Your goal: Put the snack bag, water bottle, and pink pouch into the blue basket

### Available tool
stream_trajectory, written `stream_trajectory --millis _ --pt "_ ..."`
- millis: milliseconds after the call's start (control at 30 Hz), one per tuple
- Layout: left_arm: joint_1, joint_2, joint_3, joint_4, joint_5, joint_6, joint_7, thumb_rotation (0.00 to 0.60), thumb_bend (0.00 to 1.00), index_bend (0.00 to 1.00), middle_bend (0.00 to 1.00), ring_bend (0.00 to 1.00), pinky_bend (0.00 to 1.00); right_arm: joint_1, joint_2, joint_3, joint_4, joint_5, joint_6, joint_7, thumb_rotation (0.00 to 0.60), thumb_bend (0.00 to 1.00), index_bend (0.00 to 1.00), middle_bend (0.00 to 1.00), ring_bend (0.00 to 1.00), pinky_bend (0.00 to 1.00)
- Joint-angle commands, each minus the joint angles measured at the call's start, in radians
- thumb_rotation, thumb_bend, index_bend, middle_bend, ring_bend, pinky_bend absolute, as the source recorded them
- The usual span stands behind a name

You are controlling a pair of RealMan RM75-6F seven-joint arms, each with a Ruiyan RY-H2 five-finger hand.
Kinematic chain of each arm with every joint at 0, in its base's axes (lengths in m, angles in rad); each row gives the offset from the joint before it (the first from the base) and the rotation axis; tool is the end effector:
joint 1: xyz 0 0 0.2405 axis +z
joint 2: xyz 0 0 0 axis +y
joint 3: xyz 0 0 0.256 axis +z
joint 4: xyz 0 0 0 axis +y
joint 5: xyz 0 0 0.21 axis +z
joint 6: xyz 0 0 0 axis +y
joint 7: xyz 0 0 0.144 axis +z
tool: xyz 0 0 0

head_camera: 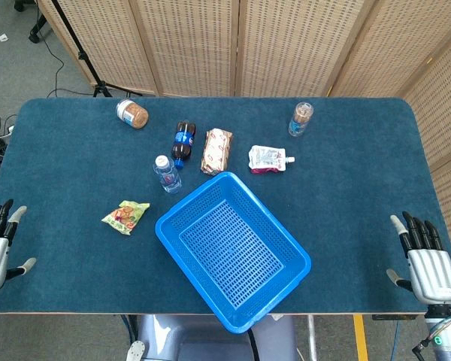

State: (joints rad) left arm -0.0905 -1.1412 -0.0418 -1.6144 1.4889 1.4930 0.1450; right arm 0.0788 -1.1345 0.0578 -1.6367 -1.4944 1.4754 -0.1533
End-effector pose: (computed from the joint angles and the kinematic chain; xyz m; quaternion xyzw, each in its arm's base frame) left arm -0.3092 0.1809 0.1522 -0.6144 -0.3524 -0.3530 0.6113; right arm -0.3063 -0.1803 0.1519 0.6138 -0.3575 0.3528 0.6090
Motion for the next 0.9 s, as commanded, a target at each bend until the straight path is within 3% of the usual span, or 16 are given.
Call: stream_trajectory --millis 33,900 --pt "0.000 0.000 0.001 -0.001 0.002 0.000 0.001 0.600 0.05 0.08 0.00 0.00 0.00 -0.002 0.001 -0.001 0.000 -0.003 0.003 0.003 0.600 0.16 0.00 0.00 0.00 0.04" --pt "-0.005 -0.006 0.006 0.001 0.005 -0.011 0.016 0.600 0.05 0.08 0.00 0.00 0.00 -0.001 0.002 -0.003 -0.003 -0.005 -0.002 0.001 0.600 0.16 0.00 0.00 0.00 0.04"
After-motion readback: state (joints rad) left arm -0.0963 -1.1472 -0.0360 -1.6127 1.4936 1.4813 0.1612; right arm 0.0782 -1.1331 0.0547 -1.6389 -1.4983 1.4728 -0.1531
